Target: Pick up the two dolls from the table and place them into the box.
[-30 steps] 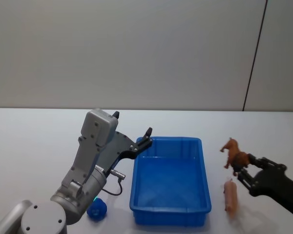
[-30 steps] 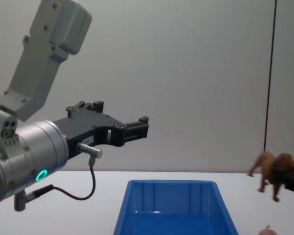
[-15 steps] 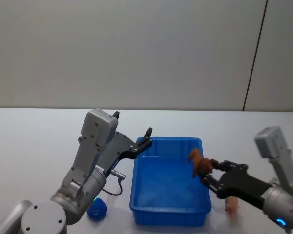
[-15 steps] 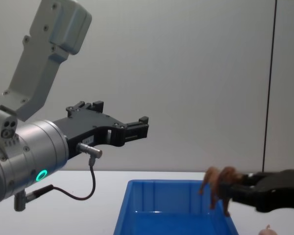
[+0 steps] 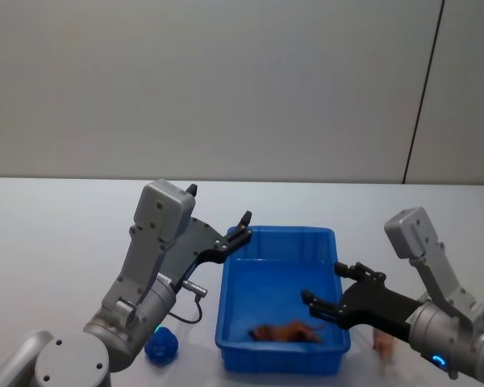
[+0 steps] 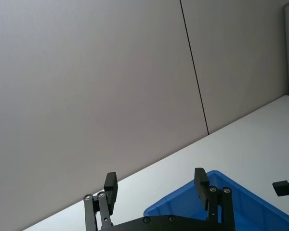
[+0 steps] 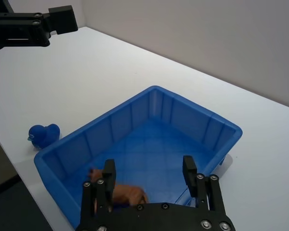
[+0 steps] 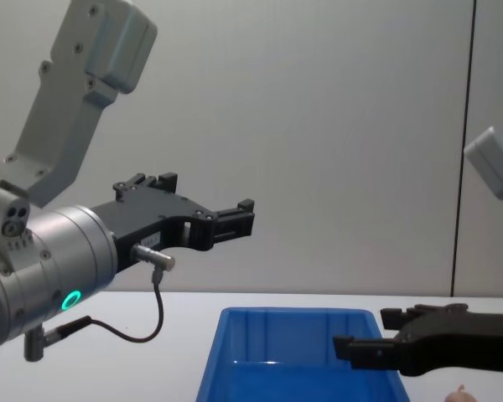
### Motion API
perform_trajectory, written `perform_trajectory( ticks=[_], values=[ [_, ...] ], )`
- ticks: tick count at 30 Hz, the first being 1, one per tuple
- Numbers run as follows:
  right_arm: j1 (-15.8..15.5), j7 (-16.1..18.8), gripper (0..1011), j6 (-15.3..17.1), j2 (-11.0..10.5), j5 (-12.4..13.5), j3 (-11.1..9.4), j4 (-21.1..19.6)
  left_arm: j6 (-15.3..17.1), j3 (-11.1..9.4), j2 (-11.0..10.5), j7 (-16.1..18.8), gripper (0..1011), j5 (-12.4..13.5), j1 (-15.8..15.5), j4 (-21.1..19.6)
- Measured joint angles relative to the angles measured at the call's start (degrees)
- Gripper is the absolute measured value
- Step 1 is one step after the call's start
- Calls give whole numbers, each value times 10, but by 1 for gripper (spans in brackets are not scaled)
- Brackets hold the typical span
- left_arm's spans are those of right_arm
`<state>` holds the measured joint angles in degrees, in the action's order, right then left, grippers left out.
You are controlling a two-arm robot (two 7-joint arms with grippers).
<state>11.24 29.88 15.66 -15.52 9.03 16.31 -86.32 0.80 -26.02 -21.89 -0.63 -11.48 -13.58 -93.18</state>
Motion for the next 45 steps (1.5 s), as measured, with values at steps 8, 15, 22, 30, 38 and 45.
perform_trajectory(
  ticks=[8, 15, 22, 30, 38, 45],
  values=[
    [-10, -24, 1001, -16, -9, 14, -7, -9, 0, 0, 0, 0, 1004, 0, 0, 0],
    [-28, -51, 1001, -22, -27, 36, -21, -23, 0, 0, 0, 0, 1004, 0, 0, 0],
    [-45, -75, 1001, -14, -43, 54, -33, -26, 0, 0, 0, 0, 1004, 0, 0, 0],
    [-56, -92, 1001, 6, -53, 64, -40, -19, 0, 0, 0, 0, 1004, 0, 0, 0],
    [-58, -100, 1001, 31, -55, 63, -40, 0, 0, 0, 0, 0, 1004, 0, 0, 0],
    [-54, -100, 1001, 41, -50, 56, -33, 18, 0, 0, 0, 0, 1004, 0, 0, 0]
  ],
)
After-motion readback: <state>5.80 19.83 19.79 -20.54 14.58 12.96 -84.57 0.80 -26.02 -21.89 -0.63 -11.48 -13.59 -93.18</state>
